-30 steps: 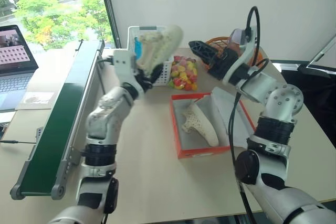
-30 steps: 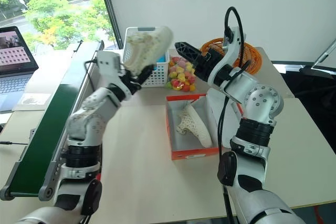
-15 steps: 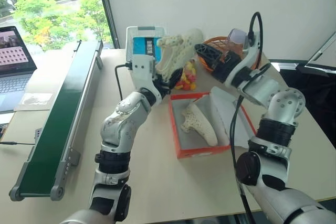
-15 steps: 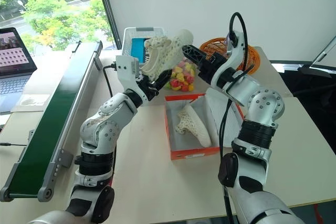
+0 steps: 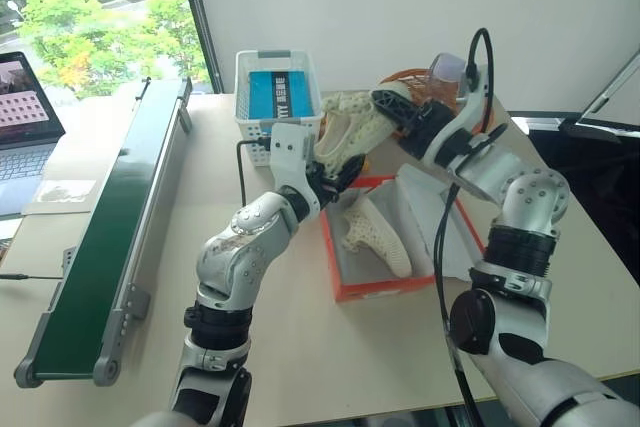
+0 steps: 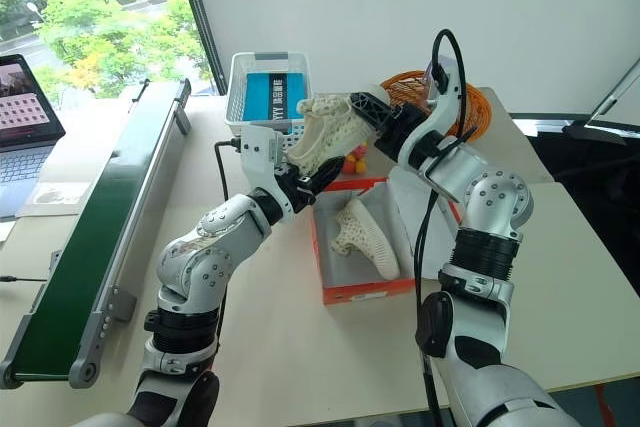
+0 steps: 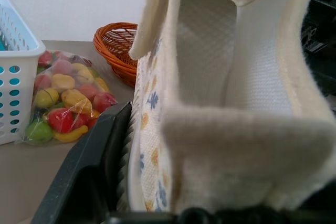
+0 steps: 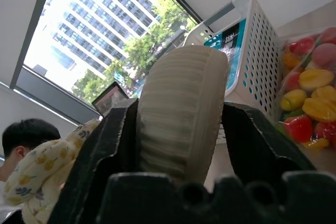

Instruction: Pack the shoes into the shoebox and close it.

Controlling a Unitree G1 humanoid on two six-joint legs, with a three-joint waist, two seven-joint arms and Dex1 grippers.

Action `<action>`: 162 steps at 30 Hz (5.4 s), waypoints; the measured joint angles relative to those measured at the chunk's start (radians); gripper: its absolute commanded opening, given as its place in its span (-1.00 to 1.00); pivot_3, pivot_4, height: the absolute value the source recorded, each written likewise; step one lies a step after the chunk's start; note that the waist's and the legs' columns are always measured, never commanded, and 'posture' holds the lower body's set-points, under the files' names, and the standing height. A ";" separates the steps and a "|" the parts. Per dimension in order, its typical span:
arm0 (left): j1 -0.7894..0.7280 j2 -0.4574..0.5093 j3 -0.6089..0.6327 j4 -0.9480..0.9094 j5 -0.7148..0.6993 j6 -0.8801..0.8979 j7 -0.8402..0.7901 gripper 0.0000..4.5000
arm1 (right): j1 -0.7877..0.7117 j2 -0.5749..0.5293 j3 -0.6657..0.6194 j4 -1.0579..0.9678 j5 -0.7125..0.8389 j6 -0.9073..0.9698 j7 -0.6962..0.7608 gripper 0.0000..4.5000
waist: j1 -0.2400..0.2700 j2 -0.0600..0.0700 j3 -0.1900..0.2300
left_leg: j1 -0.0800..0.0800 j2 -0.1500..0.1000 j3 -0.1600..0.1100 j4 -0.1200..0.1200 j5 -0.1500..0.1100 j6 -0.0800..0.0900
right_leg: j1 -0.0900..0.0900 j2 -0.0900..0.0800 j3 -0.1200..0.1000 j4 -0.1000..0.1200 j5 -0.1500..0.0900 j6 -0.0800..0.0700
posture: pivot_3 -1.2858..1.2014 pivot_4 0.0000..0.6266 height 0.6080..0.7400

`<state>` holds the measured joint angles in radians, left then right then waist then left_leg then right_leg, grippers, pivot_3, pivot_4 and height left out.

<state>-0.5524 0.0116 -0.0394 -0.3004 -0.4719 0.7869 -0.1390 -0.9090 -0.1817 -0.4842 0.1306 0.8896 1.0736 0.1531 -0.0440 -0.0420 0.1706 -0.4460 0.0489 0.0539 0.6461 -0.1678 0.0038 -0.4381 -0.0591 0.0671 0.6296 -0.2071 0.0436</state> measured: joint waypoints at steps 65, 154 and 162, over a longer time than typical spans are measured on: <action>0.196 0.708 -0.003 -0.196 -0.146 0.103 -0.606 1.00 | -0.125 -0.189 0.800 0.801 -0.762 -0.591 1.061 -0.75 | 0.004 0.002 0.002 | 0.003 0.000 0.001 -0.001 0.000 0.000 | 0.001 0.000 0.000 0.000 -0.001 -0.001 | 0.03 -0.52 1.00; 0.108 0.671 -0.126 -0.141 -0.043 0.051 -0.682 1.00 | 0.026 -0.202 0.522 0.103 -0.718 -0.030 0.874 0.97 | 0.029 0.002 -0.013 | 0.015 0.003 0.002 -0.016 -0.013 -0.004 | 0.010 -0.016 -0.027 -0.002 -0.025 -0.007 | 0.03 -0.52 1.00; 0.075 0.680 -0.154 -0.092 -0.025 0.012 -0.749 1.00 | 0.117 -0.506 0.424 -0.187 -0.629 0.122 0.834 0.65 | 0.049 0.002 -0.012 | 0.011 0.000 0.001 -0.016 -0.013 -0.004 | 0.010 -0.018 -0.027 -0.005 -0.026 -0.005 | 0.03 -0.52 1.00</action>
<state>-0.4774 0.6915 -0.1936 -0.3920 -0.4966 0.7985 -0.8880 -0.7917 -0.6880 -0.0597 -0.0567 0.2608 1.1951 0.9872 0.0052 -0.0400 0.1585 -0.4347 0.0490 0.0547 0.6304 -0.1804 -0.0004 -0.4280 -0.0769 0.0396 0.6250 -0.2330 0.0383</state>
